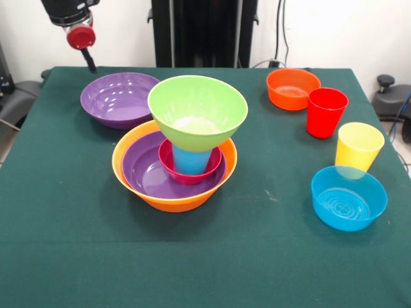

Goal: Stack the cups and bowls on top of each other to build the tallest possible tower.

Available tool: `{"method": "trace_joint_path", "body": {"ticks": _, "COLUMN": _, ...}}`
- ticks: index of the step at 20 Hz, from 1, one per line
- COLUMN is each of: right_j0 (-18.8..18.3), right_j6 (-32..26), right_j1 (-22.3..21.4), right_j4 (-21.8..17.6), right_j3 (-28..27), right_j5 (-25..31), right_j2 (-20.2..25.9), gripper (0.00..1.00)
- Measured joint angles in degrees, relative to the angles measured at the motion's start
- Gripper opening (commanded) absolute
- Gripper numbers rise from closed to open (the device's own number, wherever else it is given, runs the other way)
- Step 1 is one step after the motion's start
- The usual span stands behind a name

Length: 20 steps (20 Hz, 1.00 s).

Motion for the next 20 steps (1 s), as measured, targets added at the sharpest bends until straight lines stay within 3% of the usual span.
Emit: {"method": "trace_joint_path", "body": {"ticks": 20, "right_j0": 2.55, "right_j6": 0.0, "right_j1": 6.89, "right_j4": 0.01, "right_j3": -2.26, "right_j5": -2.62, "right_j2": 0.35, "gripper": 1.0}}
